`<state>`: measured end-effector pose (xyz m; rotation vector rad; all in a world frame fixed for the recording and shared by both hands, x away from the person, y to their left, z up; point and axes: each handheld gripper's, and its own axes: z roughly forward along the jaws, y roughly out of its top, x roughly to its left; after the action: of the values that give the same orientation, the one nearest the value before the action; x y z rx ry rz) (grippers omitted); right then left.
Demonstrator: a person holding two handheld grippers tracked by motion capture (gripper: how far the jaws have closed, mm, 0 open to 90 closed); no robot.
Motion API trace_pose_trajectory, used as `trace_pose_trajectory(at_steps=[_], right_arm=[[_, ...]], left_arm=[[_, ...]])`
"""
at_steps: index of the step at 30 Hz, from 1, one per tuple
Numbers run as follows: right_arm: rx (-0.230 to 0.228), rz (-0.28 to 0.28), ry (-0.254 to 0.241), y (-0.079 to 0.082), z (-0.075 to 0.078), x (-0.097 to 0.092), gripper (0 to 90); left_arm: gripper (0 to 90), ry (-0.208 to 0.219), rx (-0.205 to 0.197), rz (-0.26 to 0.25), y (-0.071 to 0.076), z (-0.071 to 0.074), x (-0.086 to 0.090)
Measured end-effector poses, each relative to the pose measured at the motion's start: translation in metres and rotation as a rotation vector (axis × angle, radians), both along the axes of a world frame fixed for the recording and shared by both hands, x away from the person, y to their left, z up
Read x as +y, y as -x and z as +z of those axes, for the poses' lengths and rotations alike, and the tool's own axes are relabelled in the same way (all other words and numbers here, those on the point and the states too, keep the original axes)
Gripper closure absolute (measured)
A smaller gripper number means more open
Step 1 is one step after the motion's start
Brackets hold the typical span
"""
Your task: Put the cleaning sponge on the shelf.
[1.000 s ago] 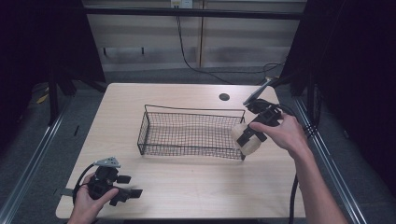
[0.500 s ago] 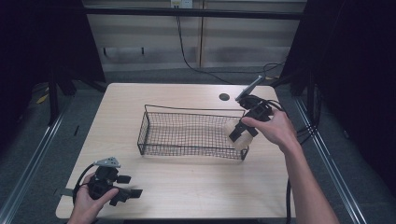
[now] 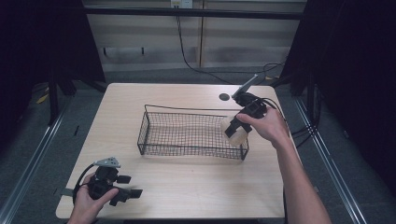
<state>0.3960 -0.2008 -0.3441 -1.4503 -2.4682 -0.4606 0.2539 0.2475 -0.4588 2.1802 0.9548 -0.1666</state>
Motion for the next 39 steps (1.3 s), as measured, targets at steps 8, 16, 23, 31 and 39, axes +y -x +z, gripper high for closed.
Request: trace_pose_trajectory(at_steps=[8,16,23,31,39], right_arm=[[0.006,-0.026,0.0,-0.006,-0.009,0.002,25.7],[0.007,-0.062,0.011,-0.01,-0.018,0.0,25.7],[0.014,-0.098,0.026,-0.014,-0.027,0.0,25.7],[0.016,-0.153,0.036,-0.017,-0.041,0.0,25.7],[0.025,-0.199,0.055,-0.018,-0.047,-0.001,25.7]], left_arm=[[18.6,0.0,-0.001,0.0,0.0,0.0,0.0],[18.6,-0.002,0.0,-0.002,0.0,0.0,0.0],[18.6,0.002,0.002,0.001,0.0,0.001,0.0],[18.6,0.005,0.002,0.004,0.001,0.001,0.0],[18.7,0.004,0.001,0.004,0.001,0.001,0.0]])
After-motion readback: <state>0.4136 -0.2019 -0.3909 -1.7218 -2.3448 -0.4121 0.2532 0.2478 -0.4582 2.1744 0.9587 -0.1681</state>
